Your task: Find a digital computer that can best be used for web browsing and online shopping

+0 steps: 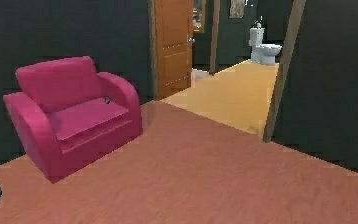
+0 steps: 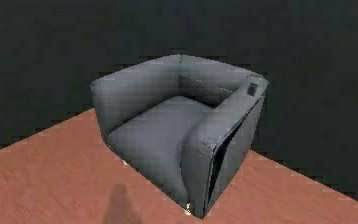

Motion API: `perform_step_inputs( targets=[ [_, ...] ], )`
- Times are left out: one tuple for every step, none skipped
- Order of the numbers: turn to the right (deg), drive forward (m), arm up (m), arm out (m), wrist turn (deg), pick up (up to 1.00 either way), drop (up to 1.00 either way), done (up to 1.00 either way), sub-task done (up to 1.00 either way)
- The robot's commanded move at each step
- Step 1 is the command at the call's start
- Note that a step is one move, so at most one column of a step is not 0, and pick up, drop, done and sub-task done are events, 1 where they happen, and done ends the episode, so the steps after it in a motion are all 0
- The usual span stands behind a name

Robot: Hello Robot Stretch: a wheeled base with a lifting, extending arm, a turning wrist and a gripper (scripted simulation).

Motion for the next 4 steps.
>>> perform_step_inputs(
  targets=[
    [9.0,0.00,0.00,0.00,0.0,0.00,0.00,0.00,0.00],
    [0.0,1.00,0.00,0.00,0.0,0.00,0.00,0.00,0.00],
    [0.0,1.00,0.00,0.00,0.0,0.00,0.00,0.00,0.00],
    [0.0,0.30,0.00,0.00,0.0,0.00,0.00,0.00,0.00]
  ],
)
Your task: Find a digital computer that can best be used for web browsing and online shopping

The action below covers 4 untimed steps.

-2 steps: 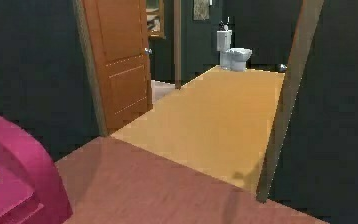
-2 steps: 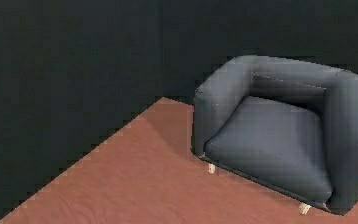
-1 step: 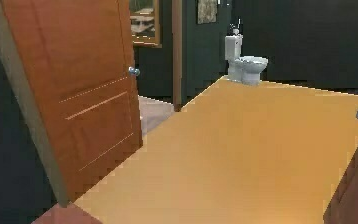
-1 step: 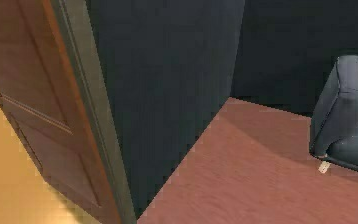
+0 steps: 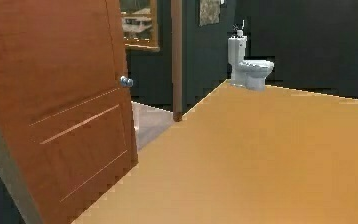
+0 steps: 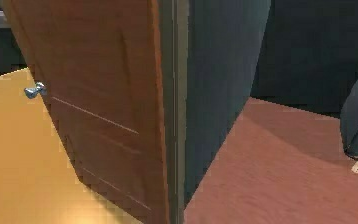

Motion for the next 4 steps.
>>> perform_step_inputs(
  targets=[
    [18.0,0.00,0.00,0.00,0.0,0.00,0.00,0.00,0.00],
    [0.0,0.85,0.00,0.00,0.0,0.00,0.00,0.00,0.00],
    [12.0,0.00,0.00,0.00,0.0,0.00,0.00,0.00,0.00],
    [0.0,0.65,0.00,0.00,0.0,0.00,0.00,0.00,0.00]
  ],
)
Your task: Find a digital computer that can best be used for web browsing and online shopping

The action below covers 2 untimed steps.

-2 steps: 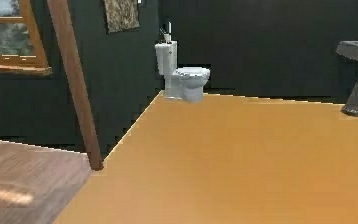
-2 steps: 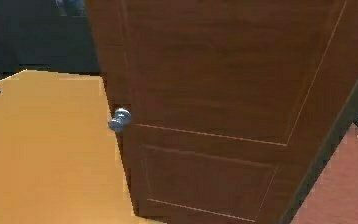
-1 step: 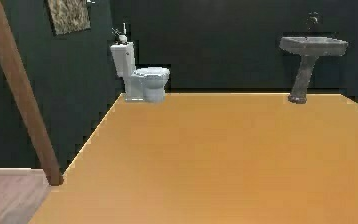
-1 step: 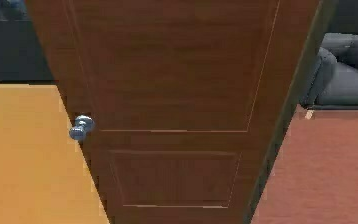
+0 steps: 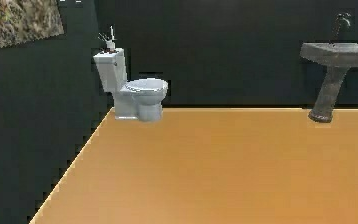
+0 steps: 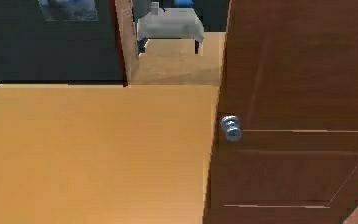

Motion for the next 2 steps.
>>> perform_step_inputs(
  targets=[
    [36.0,0.00,0.00,0.00,0.0,0.00,0.00,0.00,0.00],
    [0.0,0.15,0.00,0.00,0.0,0.00,0.00,0.00,0.00]
  ],
)
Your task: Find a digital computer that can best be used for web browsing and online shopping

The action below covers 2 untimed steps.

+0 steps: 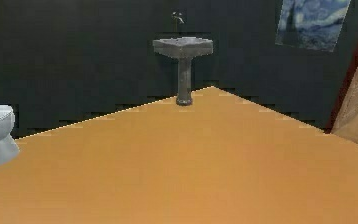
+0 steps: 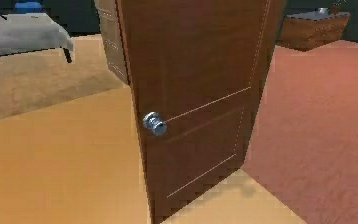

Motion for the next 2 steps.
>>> perform_step_inputs(
  targets=[
    [9.0,0.00,0.00,0.00,0.0,0.00,0.00,0.00,0.00],
    [0.0,0.35,0.00,0.00,0.0,0.00,0.00,0.00,0.00]
  ],
)
